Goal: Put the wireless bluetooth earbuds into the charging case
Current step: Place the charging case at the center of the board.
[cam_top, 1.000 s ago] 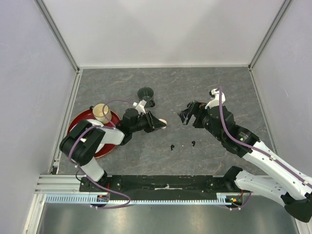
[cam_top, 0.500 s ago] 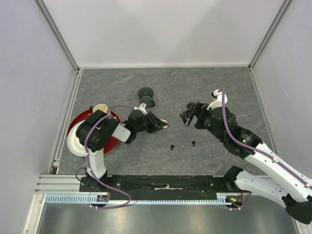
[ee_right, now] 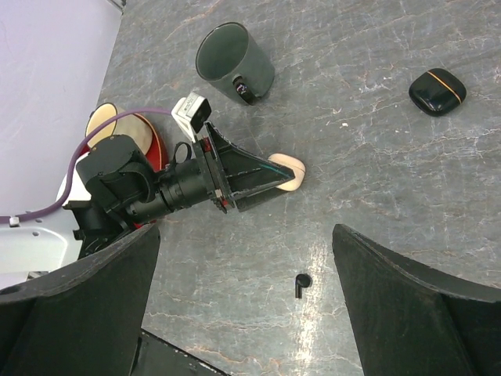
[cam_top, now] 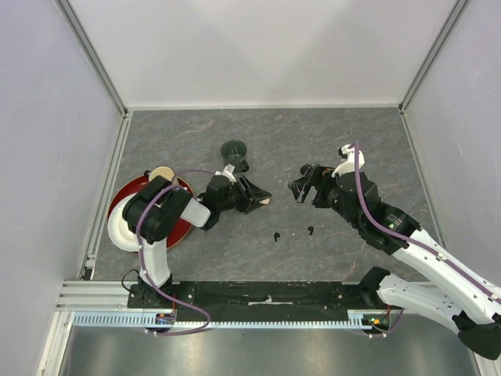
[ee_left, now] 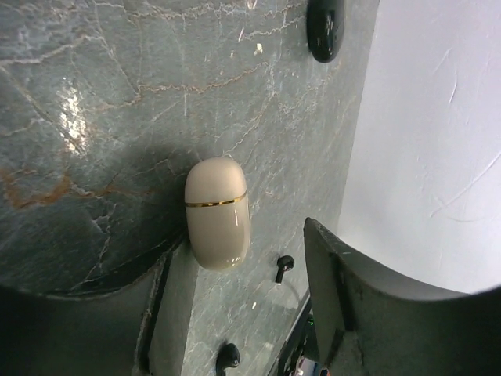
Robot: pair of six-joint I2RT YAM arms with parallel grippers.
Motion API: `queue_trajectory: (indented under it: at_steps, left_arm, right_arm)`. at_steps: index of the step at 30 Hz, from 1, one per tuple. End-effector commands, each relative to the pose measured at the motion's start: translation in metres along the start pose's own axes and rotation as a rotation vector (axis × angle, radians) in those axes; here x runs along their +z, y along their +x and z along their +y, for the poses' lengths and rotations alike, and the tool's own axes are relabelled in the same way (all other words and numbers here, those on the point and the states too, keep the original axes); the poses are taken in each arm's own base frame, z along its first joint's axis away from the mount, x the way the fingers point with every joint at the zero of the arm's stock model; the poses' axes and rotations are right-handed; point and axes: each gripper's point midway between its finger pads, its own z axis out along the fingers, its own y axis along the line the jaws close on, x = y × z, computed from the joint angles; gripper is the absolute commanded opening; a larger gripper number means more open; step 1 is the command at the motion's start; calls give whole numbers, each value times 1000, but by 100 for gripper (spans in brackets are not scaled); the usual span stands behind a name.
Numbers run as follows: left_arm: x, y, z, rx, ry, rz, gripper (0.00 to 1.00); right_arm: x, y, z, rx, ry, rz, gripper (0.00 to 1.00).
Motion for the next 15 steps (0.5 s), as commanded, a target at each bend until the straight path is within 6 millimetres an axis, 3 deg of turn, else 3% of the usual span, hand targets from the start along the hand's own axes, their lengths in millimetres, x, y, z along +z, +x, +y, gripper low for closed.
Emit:
queue_trajectory:
  at_steps: [1,7,15]
  left_arm:
    - [-2,-1,7,11,-37,-9,64]
    - [-18,2,12,76,-77,-14,81]
    - [-38,5,17,203,-124,-5,87]
  right_arm:
    - [-2,-8,-1,-5,8,-30,98]
    - [1,-3,-4,-8,17,-17,98]
    - [4,-5,-10,45,69,-25,98]
